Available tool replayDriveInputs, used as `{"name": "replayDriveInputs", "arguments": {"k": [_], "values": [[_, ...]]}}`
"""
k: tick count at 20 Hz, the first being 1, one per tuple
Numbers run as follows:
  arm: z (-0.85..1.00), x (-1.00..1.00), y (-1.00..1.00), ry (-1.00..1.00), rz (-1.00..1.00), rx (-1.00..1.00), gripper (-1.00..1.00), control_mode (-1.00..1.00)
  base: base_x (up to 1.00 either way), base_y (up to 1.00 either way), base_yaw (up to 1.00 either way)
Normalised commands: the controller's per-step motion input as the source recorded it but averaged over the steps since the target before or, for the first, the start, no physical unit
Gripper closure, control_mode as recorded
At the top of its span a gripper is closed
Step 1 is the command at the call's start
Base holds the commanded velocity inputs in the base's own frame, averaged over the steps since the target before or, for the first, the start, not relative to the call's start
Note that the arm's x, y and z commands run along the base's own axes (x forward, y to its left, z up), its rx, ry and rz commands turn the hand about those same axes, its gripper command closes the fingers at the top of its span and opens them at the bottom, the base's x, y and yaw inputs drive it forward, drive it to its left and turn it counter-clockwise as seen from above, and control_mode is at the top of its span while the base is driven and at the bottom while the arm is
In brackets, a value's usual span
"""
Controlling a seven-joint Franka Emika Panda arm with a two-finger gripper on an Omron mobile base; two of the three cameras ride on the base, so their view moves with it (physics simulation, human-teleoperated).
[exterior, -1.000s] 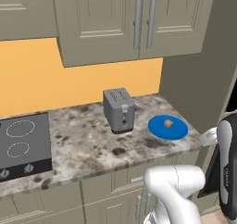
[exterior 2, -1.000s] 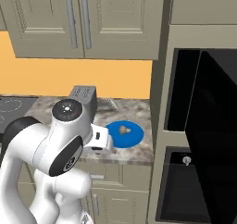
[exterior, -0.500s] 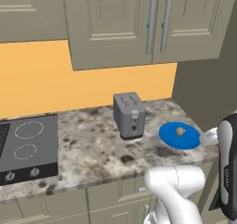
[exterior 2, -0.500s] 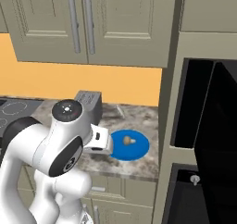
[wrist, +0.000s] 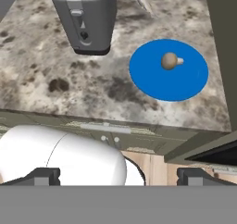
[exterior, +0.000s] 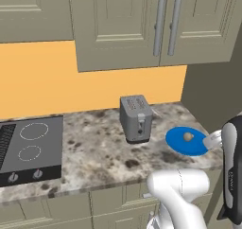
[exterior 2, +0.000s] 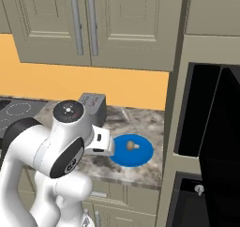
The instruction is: Pick the mushroom from the counter and place it in the microwave. Then turn on the microwave.
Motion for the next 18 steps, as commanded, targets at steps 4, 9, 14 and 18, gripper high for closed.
{"name": "replayDriveInputs", "arguments": {"k": [4,9,14,18], "values": [[0.0,0.0,0.0,0.0,0.0,0.0,-1.0,1.0,0.08,-0.09,0.0],[0.0,0.0,0.0,0.0,0.0,0.0,-1.0,1.0,0.0,0.0,0.0],[0.0,0.0,0.0,0.0,0.0,0.0,-1.0,1.0,0.0,0.0,0.0],[0.0,0.0,0.0,0.0,0.0,0.0,-1.0,1.0,0.0,0.0,0.0]]}}
